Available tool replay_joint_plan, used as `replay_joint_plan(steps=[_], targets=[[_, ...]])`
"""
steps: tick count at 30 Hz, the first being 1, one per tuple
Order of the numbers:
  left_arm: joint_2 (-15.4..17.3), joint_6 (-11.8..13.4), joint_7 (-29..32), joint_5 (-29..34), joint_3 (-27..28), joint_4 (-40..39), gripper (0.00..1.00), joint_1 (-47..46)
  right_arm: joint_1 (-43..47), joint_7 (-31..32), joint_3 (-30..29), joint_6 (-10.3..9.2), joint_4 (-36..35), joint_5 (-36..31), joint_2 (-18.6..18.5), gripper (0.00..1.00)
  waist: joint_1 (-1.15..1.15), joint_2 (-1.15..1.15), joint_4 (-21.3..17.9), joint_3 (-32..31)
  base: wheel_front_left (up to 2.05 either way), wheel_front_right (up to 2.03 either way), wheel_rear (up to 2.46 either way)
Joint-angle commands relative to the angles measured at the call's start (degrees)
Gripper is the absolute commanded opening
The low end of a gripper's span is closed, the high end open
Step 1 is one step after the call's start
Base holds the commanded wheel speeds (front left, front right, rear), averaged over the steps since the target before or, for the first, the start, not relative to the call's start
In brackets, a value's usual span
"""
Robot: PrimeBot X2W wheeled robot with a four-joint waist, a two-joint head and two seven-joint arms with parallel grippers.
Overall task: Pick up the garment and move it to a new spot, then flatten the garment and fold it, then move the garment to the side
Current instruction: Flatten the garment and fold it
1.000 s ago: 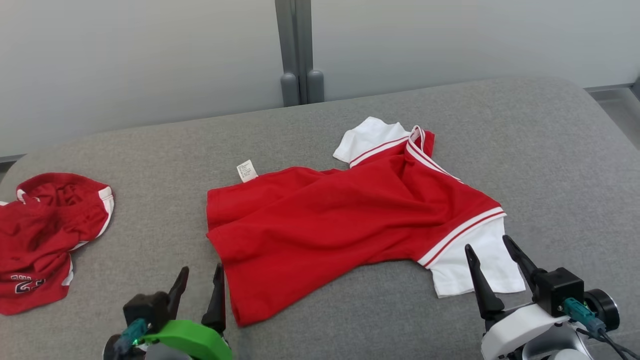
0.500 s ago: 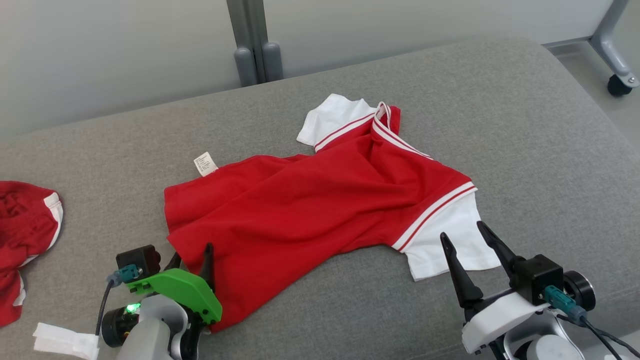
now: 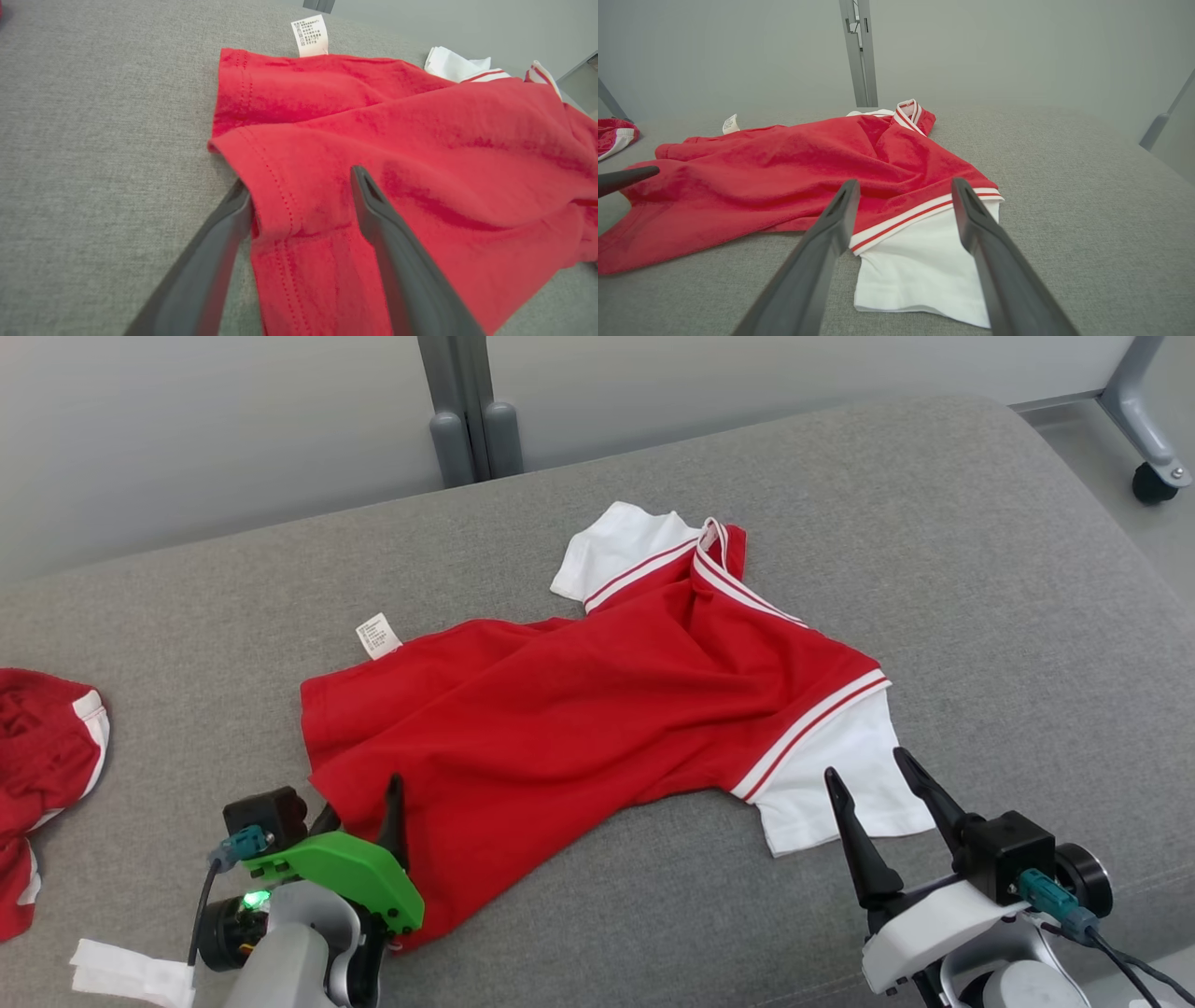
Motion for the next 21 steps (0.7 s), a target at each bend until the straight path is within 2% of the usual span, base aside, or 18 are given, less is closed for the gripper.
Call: replay_joint_plan(steps=[1, 2, 6, 11, 21], targets=[[0.14, -0.39, 0.05, -0.26, -0.4, -0.54, 0.33, 0.8, -0.23, -0.2, -0.09, -0.08, -0.23, 0.06, -0.01, 1.0, 0.0, 0.0, 0.14, 0.19, 0.0, 0.0, 0.0], [0.12, -0.61, 0.49, -0.39, -0.86, -0.73, 0.0, 0.74, -0.36, -0.18, -0.07, -0.08, -0.3, 0.09, -0.05, 1.0, 0.0, 0.0, 0.19, 0.32, 0.0, 0.0, 0.0], [0.77, -1.13, -0.35, -0.23, -1.53, -1.72, 0.0, -1.24, -1.08, 0.08, 0.39, -0.08, -0.6, 0.26, -0.13, 1.0, 0.0, 0.0, 0.07, 1.09, 0.0, 0.0, 0.0], [2.77, -0.26, -2.33, 0.48, -0.64, -2.2, 0.0, -5.44, -1.67, 0.21, 1.0, -0.08, -0.94, 0.67, -0.74, 1.0, 0.0, 0.0, -0.61, 2.78, 0.0, 0.0, 0.0], [9.75, 0.32, -1.44, 2.87, -0.51, 1.57, 0.0, -16.32, -3.95, -0.01, 2.78, -0.08, -1.84, 1.15, -1.13, 1.0, 0.0, 0.0, -3.36, 8.59, 0.0, 0.0, 0.0]])
